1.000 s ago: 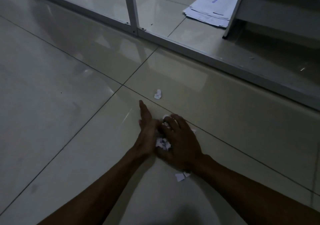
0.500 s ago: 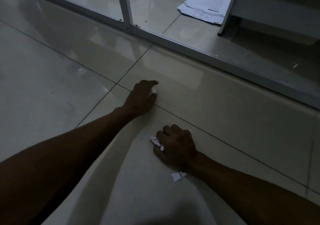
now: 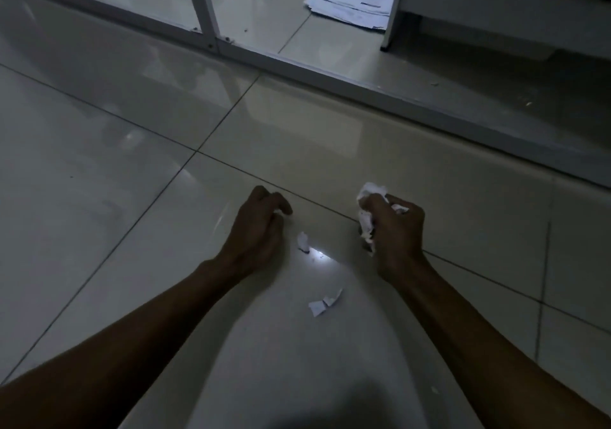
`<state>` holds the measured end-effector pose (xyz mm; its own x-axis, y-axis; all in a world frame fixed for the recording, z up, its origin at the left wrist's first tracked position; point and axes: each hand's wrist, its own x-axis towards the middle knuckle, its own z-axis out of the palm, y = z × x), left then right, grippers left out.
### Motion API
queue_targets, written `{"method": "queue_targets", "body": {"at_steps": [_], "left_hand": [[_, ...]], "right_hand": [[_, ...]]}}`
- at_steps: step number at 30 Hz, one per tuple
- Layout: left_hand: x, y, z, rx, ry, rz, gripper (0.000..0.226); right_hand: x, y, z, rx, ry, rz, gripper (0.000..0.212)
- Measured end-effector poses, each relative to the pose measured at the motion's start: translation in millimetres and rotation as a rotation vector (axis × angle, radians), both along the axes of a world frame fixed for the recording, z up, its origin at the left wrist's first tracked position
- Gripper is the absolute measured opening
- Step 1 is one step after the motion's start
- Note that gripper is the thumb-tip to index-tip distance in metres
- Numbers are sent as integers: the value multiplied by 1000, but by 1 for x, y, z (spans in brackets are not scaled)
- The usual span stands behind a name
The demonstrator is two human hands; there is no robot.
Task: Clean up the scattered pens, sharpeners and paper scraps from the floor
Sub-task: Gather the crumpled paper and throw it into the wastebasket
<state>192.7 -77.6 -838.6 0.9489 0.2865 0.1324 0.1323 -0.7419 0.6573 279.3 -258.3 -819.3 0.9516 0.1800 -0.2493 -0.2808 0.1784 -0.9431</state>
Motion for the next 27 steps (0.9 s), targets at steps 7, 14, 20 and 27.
{"method": "queue_targets", "body": {"at_steps": [7,14,20,27], "left_hand": [[-26,-52,-6,257,196,177,47],[-13,-54,-26,592,107,33,26],[-27,-49,-23,506,-30,-26,28],[-20,-44,23,-1204,-79,614,42]], "right_hand": [[-19,-34,11,131,262,-127,48],[-32,-50,20,139,329,-161,44],[-35,-60,28,172,385,-237,42],[-37,-78,34,204,444,-221,32]]}}
